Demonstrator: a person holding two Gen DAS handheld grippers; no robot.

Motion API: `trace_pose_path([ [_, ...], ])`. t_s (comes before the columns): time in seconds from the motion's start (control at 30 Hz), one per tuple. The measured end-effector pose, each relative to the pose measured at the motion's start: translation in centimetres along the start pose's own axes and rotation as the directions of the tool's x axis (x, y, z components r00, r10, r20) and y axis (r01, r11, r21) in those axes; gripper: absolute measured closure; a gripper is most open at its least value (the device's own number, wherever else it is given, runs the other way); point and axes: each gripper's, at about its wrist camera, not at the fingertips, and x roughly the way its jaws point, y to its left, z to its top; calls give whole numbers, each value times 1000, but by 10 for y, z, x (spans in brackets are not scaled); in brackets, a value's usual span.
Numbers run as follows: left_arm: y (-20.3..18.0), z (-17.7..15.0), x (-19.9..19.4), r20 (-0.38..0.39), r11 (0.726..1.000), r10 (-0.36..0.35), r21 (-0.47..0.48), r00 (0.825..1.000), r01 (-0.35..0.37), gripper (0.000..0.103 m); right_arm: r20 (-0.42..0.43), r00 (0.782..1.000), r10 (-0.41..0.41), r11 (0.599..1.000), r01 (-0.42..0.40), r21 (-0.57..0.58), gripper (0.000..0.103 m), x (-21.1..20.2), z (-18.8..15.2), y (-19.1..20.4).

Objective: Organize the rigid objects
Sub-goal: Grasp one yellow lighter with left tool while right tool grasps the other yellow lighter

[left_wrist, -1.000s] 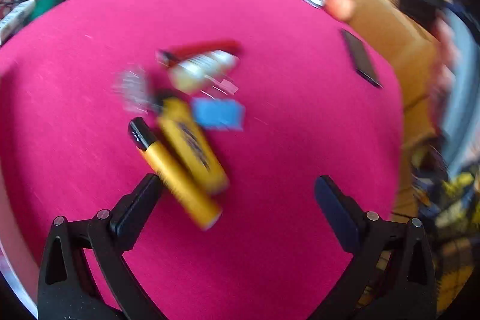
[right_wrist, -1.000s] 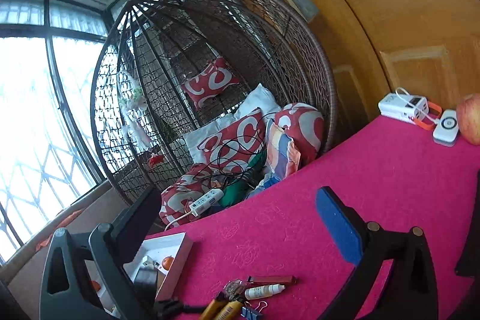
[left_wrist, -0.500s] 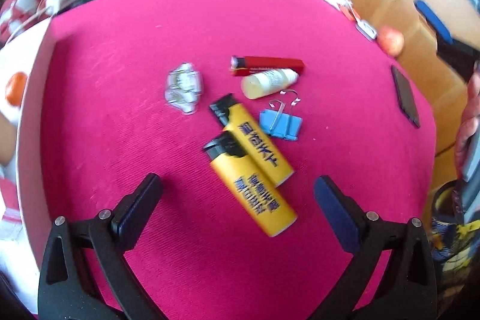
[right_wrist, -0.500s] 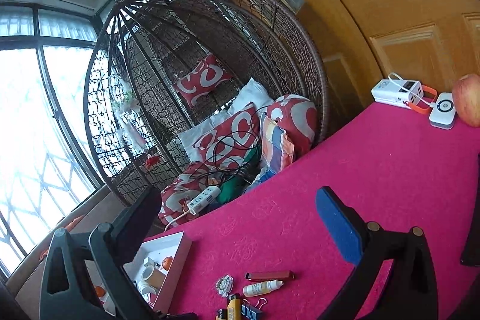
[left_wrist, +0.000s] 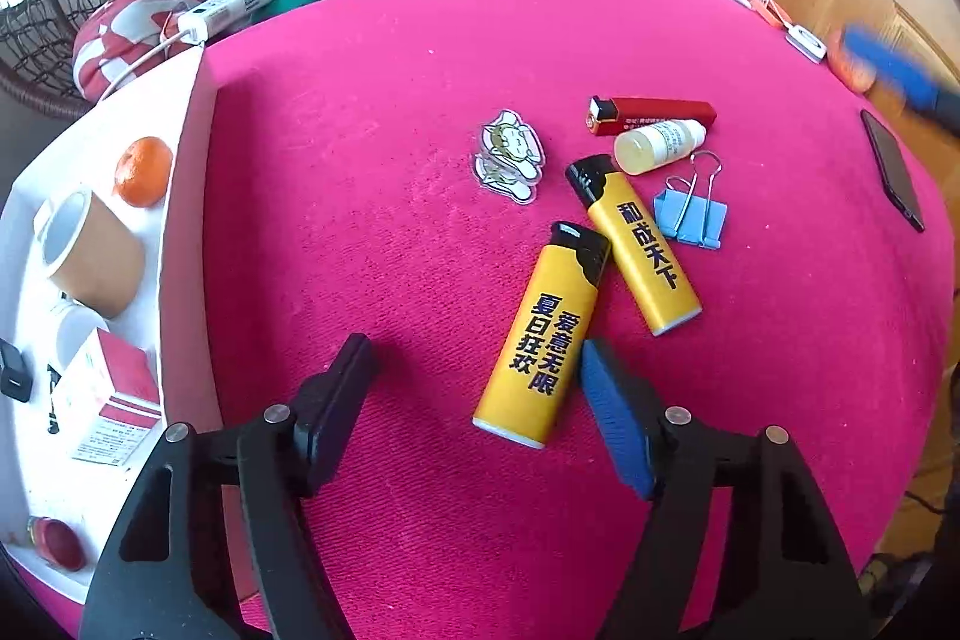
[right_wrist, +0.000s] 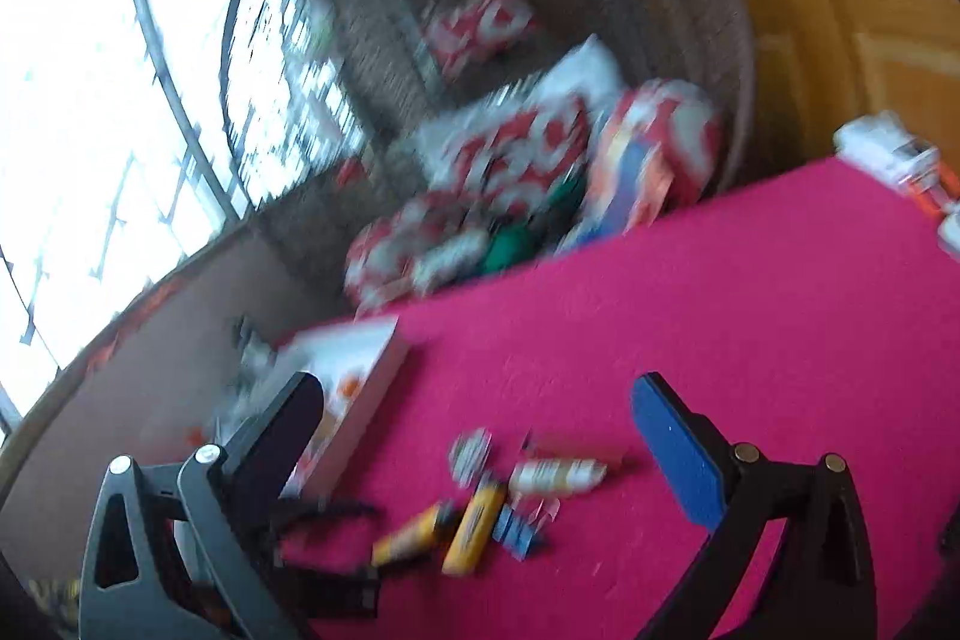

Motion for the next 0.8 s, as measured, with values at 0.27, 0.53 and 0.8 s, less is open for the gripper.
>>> trace_pose_path([
  [0.27,3,6,5,24,1000,11,1,1000,-11,31,-267,953,144,987,-158,-31,0,60,-45,9],
  [0.53,4,6,5,35,1000,4,-2,999,-4,31,-317,910,268,963,-242,118,0,81,-50,-6],
  [0.8,5,14,8,42,1000,-23,19,999,22,37,-260,961,98,990,-68,120,0,87,-32,-26],
])
